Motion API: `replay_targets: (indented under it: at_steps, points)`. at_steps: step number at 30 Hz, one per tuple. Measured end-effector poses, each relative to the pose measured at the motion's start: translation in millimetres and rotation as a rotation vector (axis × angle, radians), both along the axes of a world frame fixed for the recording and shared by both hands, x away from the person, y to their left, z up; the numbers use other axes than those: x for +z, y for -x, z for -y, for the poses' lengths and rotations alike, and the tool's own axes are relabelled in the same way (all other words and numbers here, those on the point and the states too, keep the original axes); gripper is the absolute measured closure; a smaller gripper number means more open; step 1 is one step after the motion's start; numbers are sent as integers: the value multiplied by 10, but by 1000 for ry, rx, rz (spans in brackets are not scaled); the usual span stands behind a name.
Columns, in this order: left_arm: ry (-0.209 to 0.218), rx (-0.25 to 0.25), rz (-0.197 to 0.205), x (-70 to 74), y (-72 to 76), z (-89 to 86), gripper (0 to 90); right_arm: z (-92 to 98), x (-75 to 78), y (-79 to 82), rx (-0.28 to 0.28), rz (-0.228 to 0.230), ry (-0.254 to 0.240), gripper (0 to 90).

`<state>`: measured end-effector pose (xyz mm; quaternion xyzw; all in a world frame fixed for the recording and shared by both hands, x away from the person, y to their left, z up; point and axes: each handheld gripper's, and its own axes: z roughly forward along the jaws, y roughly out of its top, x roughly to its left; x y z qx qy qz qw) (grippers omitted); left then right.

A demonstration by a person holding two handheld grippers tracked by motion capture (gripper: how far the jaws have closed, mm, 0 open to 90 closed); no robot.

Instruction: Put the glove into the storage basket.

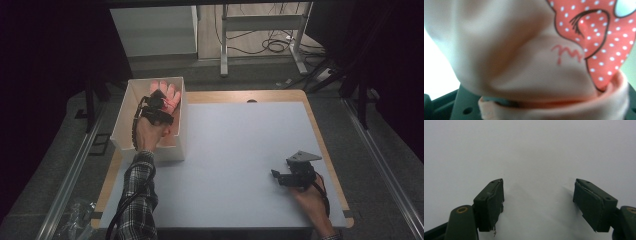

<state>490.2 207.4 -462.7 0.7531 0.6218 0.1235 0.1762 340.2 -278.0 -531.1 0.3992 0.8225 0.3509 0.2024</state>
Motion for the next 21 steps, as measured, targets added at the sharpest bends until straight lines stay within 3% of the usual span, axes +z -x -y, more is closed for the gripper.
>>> replay_targets:
  at_steps: [12, 21]
  points:
    - [-25, 14, -97, -152, -169, 86, 346, 0, 0, 0, 0, 0, 0, 249]
    - [-20, 12, -141, -272, -237, 128, 340, 0, 0, 0, 0, 0, 0, 248]
